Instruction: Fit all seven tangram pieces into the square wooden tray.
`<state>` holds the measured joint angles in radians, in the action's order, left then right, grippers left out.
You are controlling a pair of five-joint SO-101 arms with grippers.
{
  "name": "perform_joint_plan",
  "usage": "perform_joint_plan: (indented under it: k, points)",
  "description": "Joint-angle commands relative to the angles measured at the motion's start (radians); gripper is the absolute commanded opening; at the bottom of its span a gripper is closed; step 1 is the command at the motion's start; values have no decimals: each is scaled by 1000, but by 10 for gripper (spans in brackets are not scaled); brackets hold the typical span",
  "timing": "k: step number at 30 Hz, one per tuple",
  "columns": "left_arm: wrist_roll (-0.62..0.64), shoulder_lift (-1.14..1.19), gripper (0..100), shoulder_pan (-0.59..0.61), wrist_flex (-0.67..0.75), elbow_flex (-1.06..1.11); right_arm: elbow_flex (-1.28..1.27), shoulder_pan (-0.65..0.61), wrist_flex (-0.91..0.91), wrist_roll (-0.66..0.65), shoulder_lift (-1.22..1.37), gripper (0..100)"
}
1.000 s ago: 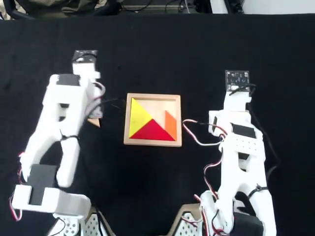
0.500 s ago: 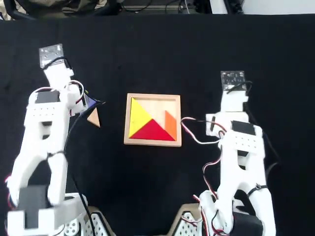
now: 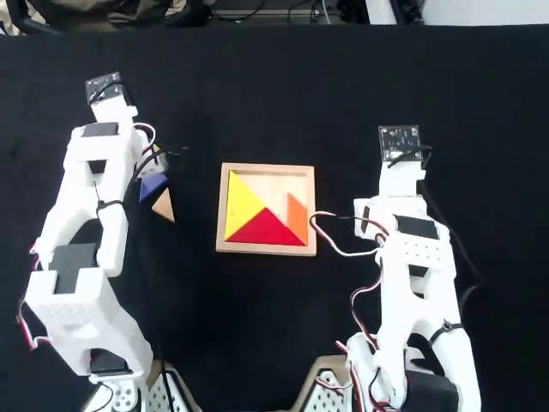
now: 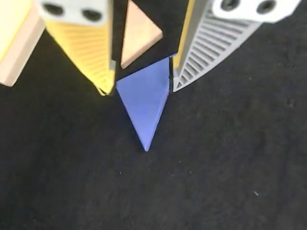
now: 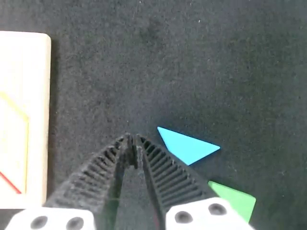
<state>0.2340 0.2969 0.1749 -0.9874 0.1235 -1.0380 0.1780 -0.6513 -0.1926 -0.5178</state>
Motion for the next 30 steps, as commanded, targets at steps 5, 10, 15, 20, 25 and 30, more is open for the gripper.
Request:
perform_joint_plan:
  k: [5,10,15,20,25,30]
  points:
    - [-20,3,224,-22,3,-67,2,-18,23,-9,-28,15]
    - [-25,3,224,-7,34,-61,2,-18,23,-9,-28,15]
    - [-25,63,224,-4,46,-68,2,-18,23,-9,-28,15]
    - [-55,143,223,7,-21,-147,2,-18,23,-9,-28,15]
    - [-58,187,224,10,-86,-225,2,-18,25,-9,-28,15]
    - [-71,235,224,4,-117,-288,2,-18,25,-9,-28,15]
